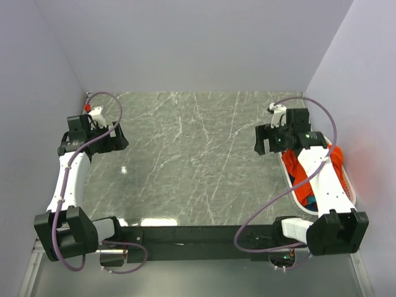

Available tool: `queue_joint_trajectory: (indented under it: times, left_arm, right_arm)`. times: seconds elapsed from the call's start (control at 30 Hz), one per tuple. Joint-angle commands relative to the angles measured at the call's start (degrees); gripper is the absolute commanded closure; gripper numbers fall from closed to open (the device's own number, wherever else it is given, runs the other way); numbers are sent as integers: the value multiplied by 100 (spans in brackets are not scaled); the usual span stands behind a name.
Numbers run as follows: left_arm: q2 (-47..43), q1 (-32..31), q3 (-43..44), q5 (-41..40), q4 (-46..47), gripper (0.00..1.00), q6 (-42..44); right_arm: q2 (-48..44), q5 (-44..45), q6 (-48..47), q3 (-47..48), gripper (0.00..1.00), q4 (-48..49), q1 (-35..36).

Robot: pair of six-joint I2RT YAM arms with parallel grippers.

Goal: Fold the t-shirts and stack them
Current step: Grab the tshirt from the pile

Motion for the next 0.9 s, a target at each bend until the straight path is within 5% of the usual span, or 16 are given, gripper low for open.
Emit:
queue_joint_trajectory:
  times: [0.0, 0.27, 0.37, 0.87]
  left_arm:
    - [-121, 10, 243, 80, -71, 1, 158]
    - [-59, 10, 973, 571, -475, 1, 228]
    - [-156, 10, 947, 712, -353, 1, 219]
    - [318, -227, 1729, 1231, -739, 1, 158]
  right_arm:
    - [163, 256, -125, 930, 2, -585, 20]
    - [304, 1354, -660, 2793, 2, -1859, -138]
    - [331, 1337, -906, 3041, 2, -2386, -839]
    - [190, 952, -1988, 1390, 1, -1851, -3266]
